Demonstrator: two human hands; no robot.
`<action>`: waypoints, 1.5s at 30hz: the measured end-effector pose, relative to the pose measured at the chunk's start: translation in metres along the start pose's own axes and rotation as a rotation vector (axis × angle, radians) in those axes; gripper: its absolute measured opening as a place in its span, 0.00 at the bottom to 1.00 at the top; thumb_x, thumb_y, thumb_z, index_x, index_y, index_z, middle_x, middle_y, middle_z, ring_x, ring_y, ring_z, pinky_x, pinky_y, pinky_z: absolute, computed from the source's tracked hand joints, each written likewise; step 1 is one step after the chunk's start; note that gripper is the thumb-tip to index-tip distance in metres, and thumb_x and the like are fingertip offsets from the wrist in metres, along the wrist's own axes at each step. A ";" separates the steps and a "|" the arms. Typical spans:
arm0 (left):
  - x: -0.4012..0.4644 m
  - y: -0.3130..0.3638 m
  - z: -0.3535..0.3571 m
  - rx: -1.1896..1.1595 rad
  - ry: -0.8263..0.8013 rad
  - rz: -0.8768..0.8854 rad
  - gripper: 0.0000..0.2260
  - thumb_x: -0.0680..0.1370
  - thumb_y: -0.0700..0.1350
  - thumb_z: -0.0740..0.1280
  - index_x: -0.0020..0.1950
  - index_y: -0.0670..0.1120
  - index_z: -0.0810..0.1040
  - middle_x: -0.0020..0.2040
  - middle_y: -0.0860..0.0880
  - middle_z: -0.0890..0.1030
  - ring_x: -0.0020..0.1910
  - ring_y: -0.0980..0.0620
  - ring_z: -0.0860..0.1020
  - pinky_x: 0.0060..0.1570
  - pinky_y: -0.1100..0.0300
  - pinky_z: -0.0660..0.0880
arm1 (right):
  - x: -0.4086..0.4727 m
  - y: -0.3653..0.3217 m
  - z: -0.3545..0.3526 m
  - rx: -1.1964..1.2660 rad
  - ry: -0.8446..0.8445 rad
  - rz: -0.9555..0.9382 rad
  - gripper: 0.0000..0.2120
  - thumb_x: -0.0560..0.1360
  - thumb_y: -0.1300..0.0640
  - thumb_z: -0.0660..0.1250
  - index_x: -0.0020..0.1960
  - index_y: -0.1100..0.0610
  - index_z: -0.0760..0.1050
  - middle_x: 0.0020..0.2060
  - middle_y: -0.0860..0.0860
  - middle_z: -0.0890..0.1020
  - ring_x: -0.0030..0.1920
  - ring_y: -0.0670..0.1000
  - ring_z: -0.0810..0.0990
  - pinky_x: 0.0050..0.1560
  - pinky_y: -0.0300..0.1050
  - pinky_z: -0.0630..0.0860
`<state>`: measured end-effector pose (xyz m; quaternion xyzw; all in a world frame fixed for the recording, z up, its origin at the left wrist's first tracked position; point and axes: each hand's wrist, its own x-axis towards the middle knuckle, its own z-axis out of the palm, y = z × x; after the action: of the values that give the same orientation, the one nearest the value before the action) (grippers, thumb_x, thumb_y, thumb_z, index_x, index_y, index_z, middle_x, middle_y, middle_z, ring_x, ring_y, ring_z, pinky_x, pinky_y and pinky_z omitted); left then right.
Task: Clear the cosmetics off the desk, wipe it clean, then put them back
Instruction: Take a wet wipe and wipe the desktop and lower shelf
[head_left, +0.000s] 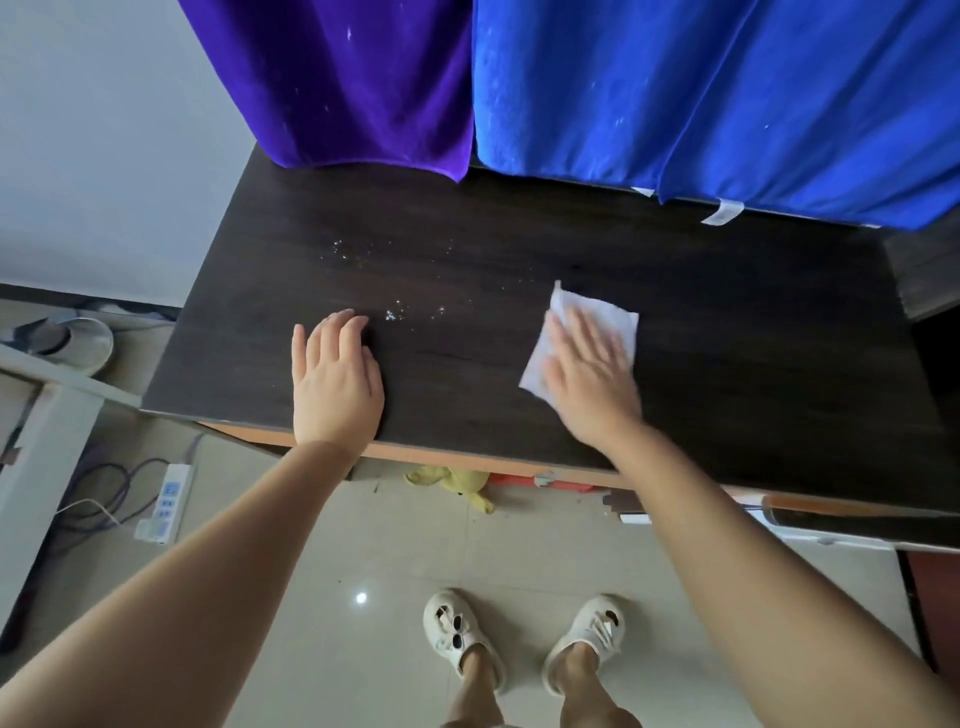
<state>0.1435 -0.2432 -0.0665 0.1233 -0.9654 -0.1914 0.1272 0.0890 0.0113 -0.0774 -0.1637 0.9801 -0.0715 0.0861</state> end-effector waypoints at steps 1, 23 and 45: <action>0.000 0.000 0.000 -0.004 0.008 -0.003 0.16 0.77 0.41 0.52 0.62 0.39 0.71 0.63 0.41 0.73 0.64 0.40 0.68 0.72 0.46 0.51 | -0.002 0.039 -0.001 -0.025 0.005 0.149 0.28 0.78 0.49 0.36 0.76 0.57 0.48 0.77 0.56 0.48 0.77 0.55 0.45 0.75 0.57 0.44; 0.000 0.001 -0.002 0.052 0.003 -0.044 0.19 0.76 0.43 0.49 0.60 0.39 0.72 0.61 0.41 0.75 0.62 0.41 0.70 0.71 0.46 0.54 | 0.071 0.079 -0.013 -0.080 0.005 0.256 0.32 0.75 0.46 0.34 0.75 0.58 0.54 0.76 0.57 0.52 0.76 0.56 0.48 0.73 0.62 0.50; 0.002 0.003 -0.004 0.120 -0.065 -0.092 0.18 0.77 0.44 0.50 0.56 0.39 0.75 0.60 0.41 0.76 0.60 0.41 0.73 0.71 0.48 0.55 | 0.120 0.093 -0.024 -0.123 -0.059 0.100 0.32 0.76 0.47 0.38 0.71 0.65 0.60 0.75 0.60 0.55 0.75 0.59 0.54 0.70 0.63 0.57</action>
<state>0.1427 -0.2424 -0.0613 0.1689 -0.9720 -0.1427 0.0794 -0.0562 0.0610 -0.0871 -0.1218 0.9867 -0.0017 0.1081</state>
